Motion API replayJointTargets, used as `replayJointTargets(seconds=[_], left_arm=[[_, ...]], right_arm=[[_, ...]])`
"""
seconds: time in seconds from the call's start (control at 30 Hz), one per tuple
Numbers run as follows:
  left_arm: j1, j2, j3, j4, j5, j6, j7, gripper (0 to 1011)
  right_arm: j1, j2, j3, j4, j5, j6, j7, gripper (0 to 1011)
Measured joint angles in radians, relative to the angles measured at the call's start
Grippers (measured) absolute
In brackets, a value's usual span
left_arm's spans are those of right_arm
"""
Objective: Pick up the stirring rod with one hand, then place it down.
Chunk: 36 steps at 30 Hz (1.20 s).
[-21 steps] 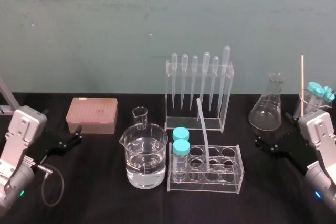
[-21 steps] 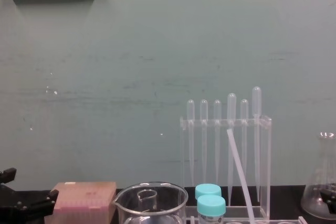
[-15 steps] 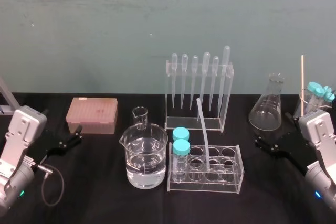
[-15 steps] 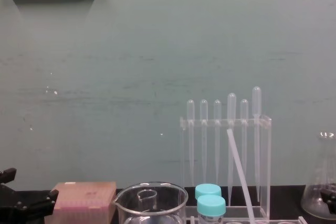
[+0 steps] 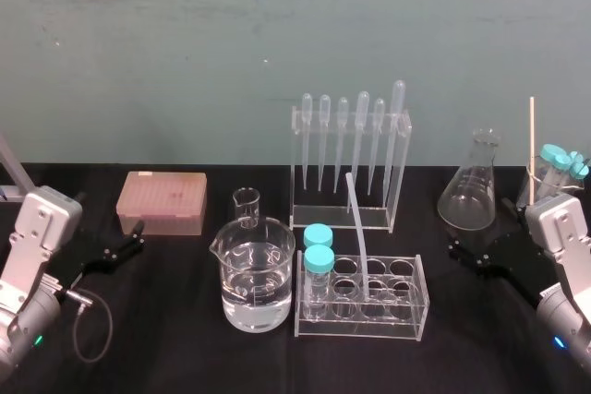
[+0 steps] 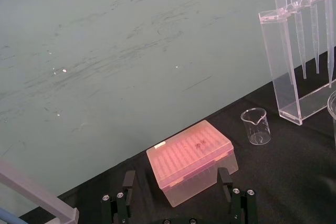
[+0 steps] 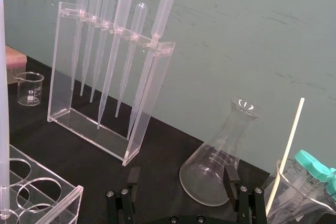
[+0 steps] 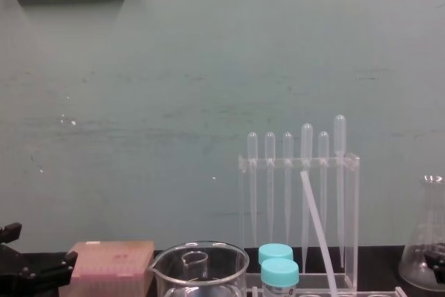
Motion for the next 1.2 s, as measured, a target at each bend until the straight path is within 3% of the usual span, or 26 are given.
replayJointTargets(seconds=[0.9,1.0,1.2], left_arm=[[0.000,0.000,0.000,0.000,0.000,0.000,0.000,1000],[0.000,0.000,0.000,0.000,0.000,0.000,0.000,1000],[0.000,0.000,0.000,0.000,0.000,0.000,0.000,1000]], right_arm=[[-0.002,0.000,0.004,-0.001,0.004,0.000,0.004,1000],[-0.012,0.000,0.024,-0.020,0.044,0.009,0.045,1000],[-0.033,0.010,0.072,-0.094,0.200,0.065,0.200,1000]])
